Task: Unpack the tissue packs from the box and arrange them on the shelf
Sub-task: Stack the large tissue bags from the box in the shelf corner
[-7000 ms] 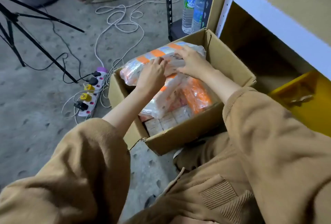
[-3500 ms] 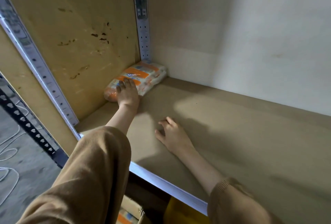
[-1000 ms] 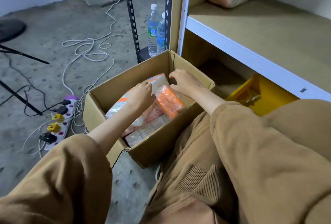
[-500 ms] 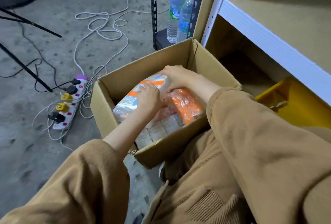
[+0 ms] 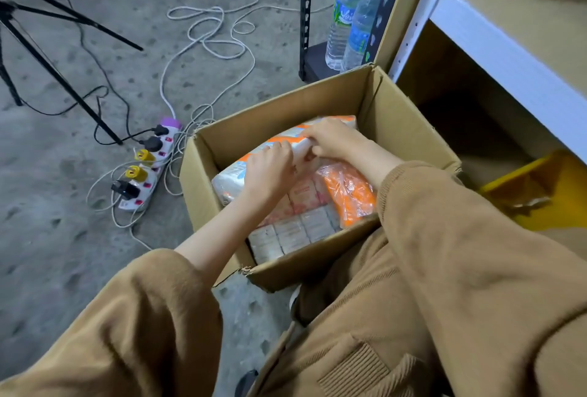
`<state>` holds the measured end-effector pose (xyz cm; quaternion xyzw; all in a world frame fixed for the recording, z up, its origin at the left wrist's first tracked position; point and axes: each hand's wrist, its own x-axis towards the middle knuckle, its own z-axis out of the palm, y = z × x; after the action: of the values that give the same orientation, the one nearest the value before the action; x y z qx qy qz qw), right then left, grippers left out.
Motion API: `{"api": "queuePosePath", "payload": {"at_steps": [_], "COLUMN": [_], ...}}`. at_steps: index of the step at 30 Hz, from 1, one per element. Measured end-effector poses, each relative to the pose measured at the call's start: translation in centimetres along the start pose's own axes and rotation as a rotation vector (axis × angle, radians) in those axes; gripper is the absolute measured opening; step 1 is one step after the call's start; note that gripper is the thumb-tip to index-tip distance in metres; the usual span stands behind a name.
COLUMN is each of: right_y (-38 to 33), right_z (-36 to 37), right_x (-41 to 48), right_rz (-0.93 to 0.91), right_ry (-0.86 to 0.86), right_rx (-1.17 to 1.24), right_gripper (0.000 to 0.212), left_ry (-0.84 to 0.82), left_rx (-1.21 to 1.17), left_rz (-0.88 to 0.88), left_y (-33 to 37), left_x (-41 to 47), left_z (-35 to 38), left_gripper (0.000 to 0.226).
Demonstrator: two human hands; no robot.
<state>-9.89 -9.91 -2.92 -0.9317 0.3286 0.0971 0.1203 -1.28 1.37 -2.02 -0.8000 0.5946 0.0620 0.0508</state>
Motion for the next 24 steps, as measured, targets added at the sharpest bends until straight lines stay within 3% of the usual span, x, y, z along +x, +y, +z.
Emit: {"api": "queuePosePath", "payload": {"at_steps": [12,21,24], "right_y": [-1.8,0.5,2.1], "right_z": [-5.9,-13.5,-15.4], "right_x": [-6.8,-14.8,-17.7], "right_rz": [0.122,0.261,0.331], "right_ry": [0.334,0.609,0.684], "right_rx": [0.029,-0.026,-0.042], "right_gripper": [0.033,0.034,0.035], "left_ry": [0.354,0.628,0.633], "left_rx": [-0.019,0.076,0.047], "left_rz": [0.137,0.296,0.35], "left_y": [0.1,4.9,7.8], "left_x": [-2.7,-4.3,-3.9], "left_z": [-5.8,-14.7,-16.5], "left_gripper": [0.027,0.033,0.037]}}
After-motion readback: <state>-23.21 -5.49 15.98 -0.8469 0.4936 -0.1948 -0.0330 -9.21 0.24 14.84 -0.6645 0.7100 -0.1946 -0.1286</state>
